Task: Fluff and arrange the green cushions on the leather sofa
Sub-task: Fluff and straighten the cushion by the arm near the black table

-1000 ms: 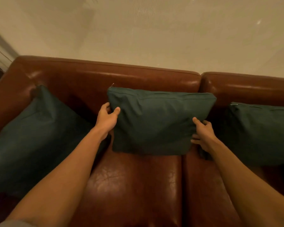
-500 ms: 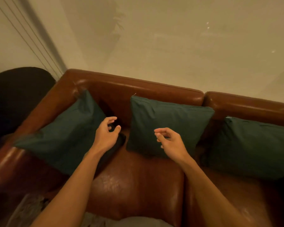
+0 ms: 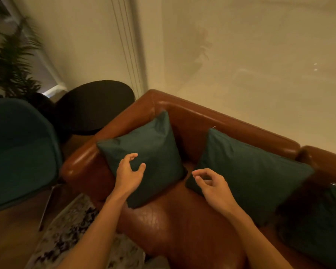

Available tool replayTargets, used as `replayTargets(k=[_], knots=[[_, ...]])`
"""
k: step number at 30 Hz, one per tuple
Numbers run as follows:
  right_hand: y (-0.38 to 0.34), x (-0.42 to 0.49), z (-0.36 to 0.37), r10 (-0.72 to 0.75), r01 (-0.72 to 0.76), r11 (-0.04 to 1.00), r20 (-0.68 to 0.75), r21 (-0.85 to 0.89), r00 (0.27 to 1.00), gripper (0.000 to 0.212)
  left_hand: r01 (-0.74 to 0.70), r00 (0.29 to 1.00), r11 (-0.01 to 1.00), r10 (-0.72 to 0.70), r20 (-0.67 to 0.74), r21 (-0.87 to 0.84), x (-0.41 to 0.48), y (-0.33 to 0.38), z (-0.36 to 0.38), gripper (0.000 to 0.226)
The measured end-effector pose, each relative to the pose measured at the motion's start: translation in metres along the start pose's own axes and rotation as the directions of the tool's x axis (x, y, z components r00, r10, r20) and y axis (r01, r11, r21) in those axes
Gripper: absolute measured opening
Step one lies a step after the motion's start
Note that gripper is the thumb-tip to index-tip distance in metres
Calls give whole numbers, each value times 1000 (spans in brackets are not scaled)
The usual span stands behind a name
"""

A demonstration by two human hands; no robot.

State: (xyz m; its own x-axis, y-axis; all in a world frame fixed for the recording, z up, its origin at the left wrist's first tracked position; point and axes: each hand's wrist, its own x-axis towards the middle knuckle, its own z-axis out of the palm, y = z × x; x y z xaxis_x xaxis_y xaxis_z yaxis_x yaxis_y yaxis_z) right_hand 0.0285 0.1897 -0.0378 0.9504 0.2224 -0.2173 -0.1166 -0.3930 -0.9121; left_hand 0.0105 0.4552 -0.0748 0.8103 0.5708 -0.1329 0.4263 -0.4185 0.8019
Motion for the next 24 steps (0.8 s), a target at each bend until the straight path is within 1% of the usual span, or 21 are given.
replayTargets(k=[3,5,6,8,10,14,17,19,20,22,24], knots=[[-2,18,27,11,-9,1000,56,-28,998,15,-27,999,994,30,-30,109,30,-13,-22,48],[-4,36,45,37,-35,999,78,-37,996,16,-41,998,968,53,-42,247,59,-15,-36,52],[-5,45,55,50,-47,998,79,-32,996,16,-78,994,946,96,-44,313,75,-16,-41,55],[-8,65,78,67,-65,997,63,-28,996,15,-178,982,900,189,11,399,112,-19,-50,60],[-13,89,102,82,-79,996,57,-48,995,14,-236,972,857,203,120,458,149,-24,-51,70],[-12,148,147,116,-110,986,48,-126,992,18,-316,933,758,138,332,571,208,-19,-29,93],[-11,185,170,76,-68,963,21,-259,997,34,-315,897,726,17,441,611,228,-21,-10,110],[-13,200,182,82,-61,944,54,-324,995,45,-280,871,715,-91,482,641,234,-29,1,124],[-14,205,189,108,-75,937,79,-342,991,51,-269,863,703,-127,489,658,237,-34,4,130],[-12,212,200,175,-114,916,126,-385,976,60,-268,863,678,-148,483,685,241,-41,8,136],[-7,211,207,189,-127,911,125,-393,974,61,-287,870,666,-120,479,689,243,-44,10,130]])
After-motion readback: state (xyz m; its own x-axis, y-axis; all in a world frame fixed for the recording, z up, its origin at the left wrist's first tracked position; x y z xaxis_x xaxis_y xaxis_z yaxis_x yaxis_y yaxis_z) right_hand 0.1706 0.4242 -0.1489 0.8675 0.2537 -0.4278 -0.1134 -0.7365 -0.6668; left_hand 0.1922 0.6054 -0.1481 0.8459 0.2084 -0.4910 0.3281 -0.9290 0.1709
